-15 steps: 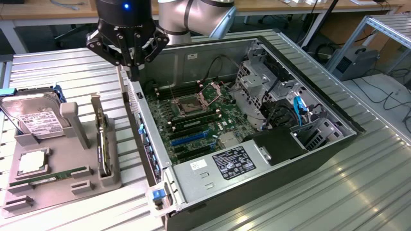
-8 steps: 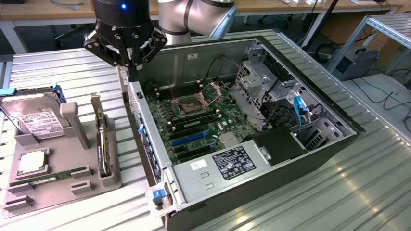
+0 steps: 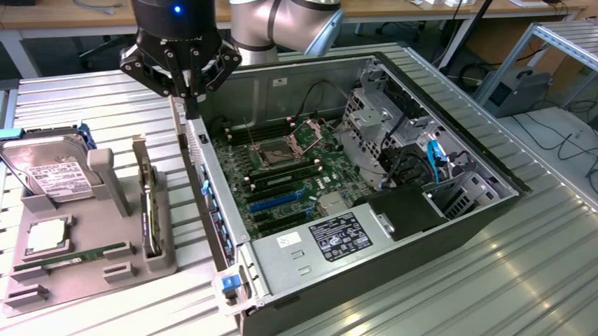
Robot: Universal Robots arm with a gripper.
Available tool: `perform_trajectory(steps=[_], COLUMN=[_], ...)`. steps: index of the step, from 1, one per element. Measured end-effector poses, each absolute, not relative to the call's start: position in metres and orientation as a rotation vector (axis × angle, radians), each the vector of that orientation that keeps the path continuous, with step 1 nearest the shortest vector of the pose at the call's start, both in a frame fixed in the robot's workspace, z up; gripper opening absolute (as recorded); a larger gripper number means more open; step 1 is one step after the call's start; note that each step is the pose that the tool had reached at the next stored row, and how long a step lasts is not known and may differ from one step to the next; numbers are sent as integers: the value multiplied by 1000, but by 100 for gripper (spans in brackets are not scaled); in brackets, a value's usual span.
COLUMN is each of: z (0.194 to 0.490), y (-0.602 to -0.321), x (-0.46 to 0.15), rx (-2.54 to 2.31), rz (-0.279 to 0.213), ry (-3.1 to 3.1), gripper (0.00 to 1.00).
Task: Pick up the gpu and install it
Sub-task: 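Reach for the gpu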
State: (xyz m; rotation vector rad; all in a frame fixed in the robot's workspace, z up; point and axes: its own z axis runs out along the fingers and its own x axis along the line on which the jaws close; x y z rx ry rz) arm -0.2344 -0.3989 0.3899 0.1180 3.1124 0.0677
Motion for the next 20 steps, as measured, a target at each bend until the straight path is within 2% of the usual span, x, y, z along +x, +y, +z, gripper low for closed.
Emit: perform_trajectory(steps=[20], z=[389], y=[-399], x=[-243], rx=[118], rz=[68], ry=[3112], gripper=[11])
